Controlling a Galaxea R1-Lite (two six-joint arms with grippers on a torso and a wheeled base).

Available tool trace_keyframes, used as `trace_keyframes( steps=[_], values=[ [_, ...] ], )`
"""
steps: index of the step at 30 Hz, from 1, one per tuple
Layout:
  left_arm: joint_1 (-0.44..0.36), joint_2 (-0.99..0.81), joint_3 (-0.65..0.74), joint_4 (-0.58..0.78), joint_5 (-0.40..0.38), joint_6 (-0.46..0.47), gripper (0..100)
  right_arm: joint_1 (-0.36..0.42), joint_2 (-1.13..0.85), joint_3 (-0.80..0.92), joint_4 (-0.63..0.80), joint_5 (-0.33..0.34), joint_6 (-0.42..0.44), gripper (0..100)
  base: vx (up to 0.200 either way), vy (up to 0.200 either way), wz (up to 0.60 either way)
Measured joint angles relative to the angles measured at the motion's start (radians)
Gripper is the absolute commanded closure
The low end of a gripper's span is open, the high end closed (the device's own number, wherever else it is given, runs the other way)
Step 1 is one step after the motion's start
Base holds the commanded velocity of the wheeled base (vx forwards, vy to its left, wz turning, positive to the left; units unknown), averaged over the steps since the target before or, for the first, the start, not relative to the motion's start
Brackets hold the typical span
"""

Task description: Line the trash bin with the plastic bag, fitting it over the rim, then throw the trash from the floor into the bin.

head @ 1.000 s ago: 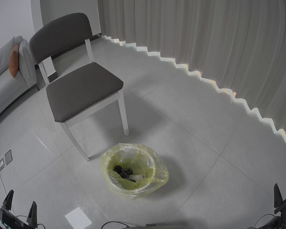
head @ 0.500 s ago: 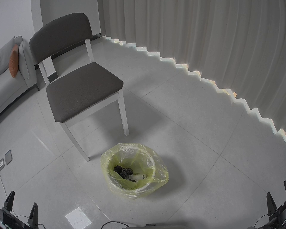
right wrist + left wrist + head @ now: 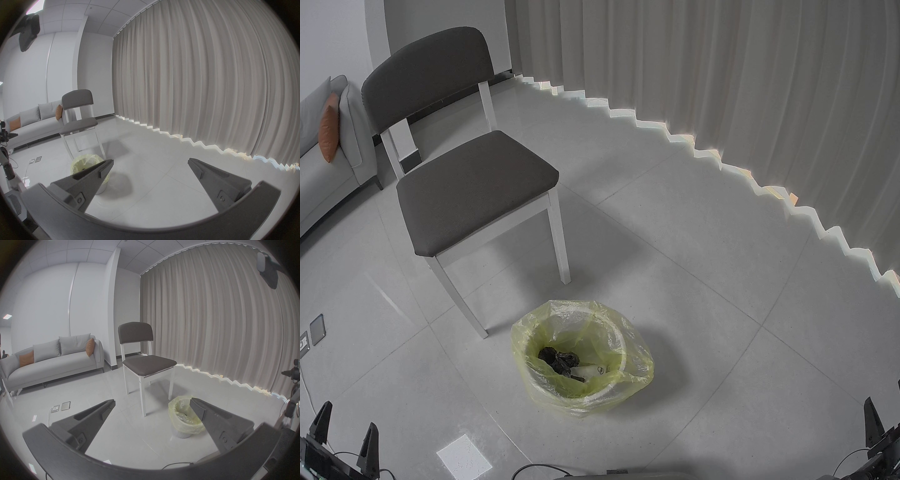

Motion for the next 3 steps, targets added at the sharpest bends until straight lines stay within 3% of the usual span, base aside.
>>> trace_keyframes(
  steps=[3],
  values=[
    [0.0, 0.0, 0.0, -0.01, -0.003, 0.004, 0, 0.0, 0.0, 0.0, 0.0, 0.0, 0.001, 0, 0.0, 0.0, 0.0]
  ],
)
